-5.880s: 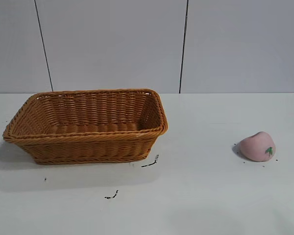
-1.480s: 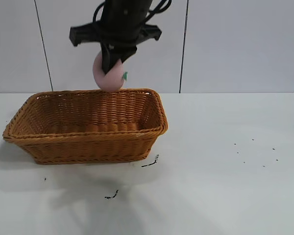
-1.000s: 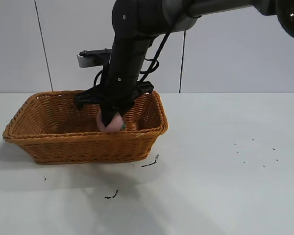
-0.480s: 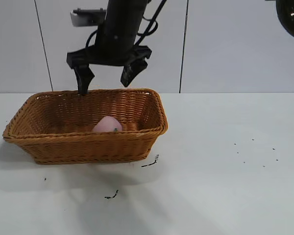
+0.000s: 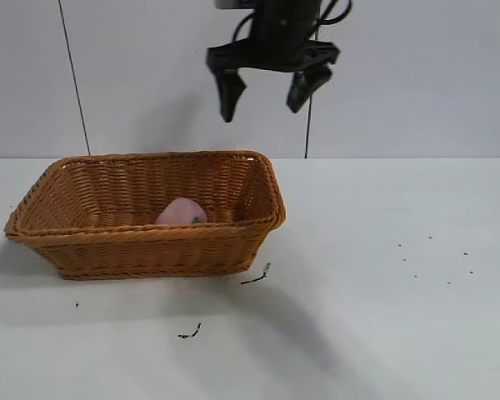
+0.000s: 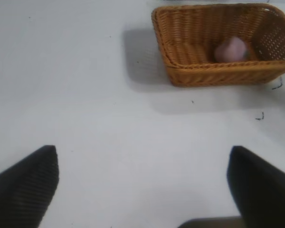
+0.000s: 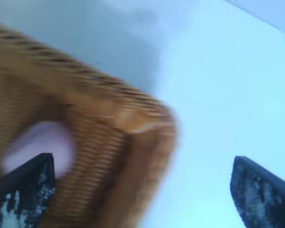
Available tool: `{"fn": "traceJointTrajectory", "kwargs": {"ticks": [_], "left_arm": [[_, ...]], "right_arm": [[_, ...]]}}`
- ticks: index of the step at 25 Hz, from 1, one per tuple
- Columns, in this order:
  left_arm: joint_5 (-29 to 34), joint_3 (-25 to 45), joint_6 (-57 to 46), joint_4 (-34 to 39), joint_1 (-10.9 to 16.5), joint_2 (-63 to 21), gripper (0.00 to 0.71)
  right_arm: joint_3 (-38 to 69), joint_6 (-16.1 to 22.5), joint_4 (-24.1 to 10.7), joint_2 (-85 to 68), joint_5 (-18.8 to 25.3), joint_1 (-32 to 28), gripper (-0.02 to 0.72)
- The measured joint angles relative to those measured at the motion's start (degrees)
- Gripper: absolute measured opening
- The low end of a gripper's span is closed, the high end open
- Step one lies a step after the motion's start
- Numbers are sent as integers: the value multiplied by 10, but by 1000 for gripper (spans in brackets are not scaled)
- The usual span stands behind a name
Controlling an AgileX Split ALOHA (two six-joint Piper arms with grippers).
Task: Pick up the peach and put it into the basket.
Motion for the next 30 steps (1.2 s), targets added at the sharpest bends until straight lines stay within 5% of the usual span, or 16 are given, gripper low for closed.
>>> {"fn": "traceJointTrajectory", "kwargs": {"ticks": [13,30], "left_arm": [[0,0,0,0,0,0,693],[0,0,0,0,0,0,693]], "right_arm": [[68,17,-11,-127,1,-41,695],[671,29,0,-704,1,-41,695]]}}
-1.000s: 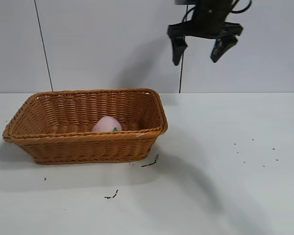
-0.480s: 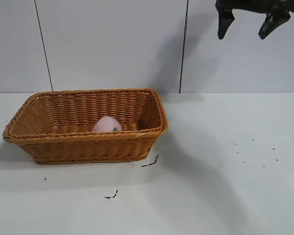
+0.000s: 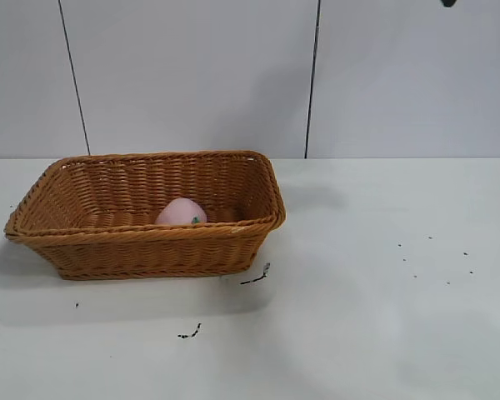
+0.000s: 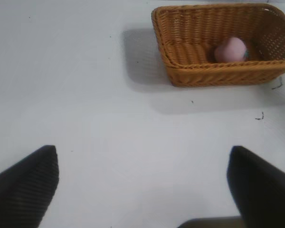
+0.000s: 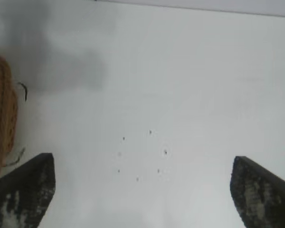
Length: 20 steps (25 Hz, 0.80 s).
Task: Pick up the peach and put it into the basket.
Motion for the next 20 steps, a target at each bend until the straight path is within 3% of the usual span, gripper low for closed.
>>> {"fn": "traceJointTrajectory", "kwargs": {"ticks": [5,13,20], "left_arm": [[0,0,0,0,0,0,693],[0,0,0,0,0,0,693],[0,0,0,0,0,0,693]], "right_arm": [[170,0,18,-189,-6,0,695],[390,0,22,-467,-95,0,695],[427,0,23,-604,-103,0,695]]}}
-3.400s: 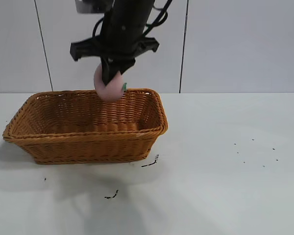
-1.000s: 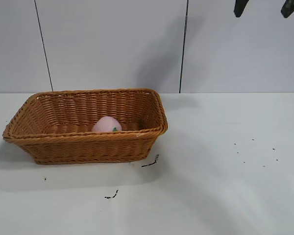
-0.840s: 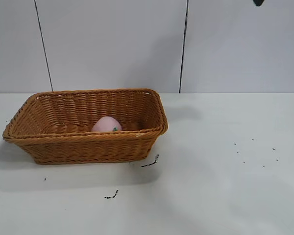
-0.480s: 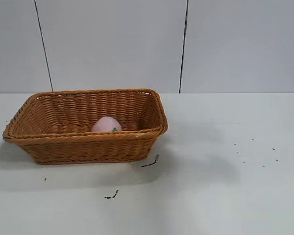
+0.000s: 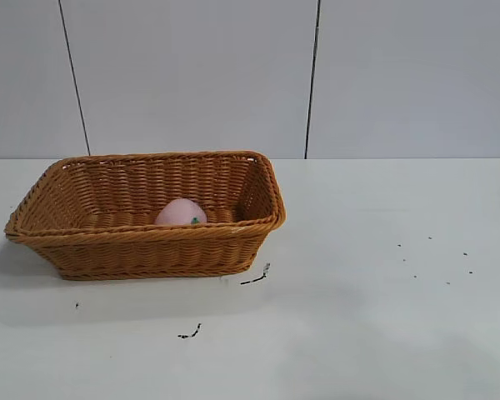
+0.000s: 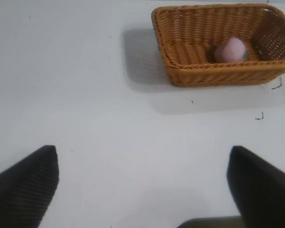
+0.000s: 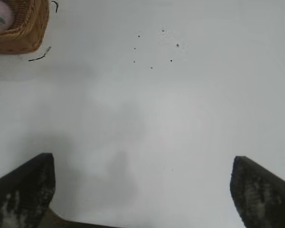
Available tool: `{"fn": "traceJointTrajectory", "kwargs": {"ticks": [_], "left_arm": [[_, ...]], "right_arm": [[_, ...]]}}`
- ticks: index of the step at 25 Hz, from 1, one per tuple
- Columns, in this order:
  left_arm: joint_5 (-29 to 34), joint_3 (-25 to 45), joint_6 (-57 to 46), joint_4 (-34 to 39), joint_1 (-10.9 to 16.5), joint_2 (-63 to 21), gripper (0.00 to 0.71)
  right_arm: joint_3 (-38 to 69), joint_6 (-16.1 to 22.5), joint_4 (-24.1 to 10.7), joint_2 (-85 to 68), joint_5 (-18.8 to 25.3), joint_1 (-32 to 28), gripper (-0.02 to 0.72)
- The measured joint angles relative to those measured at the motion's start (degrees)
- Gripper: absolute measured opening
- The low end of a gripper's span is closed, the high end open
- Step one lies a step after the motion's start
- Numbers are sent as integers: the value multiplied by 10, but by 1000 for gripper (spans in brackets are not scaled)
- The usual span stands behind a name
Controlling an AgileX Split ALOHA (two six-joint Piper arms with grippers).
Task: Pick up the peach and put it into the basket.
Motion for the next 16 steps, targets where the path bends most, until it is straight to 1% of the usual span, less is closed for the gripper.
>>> {"fn": "traceJointTrajectory", "kwargs": {"ticks": [5,16], "left_arm": [[0,0,0,0,0,0,693],[0,0,0,0,0,0,693]], "right_arm": [[0,0,0,-71,-1,0,695],[0,0,-2,-74,-2,5,695]]}}
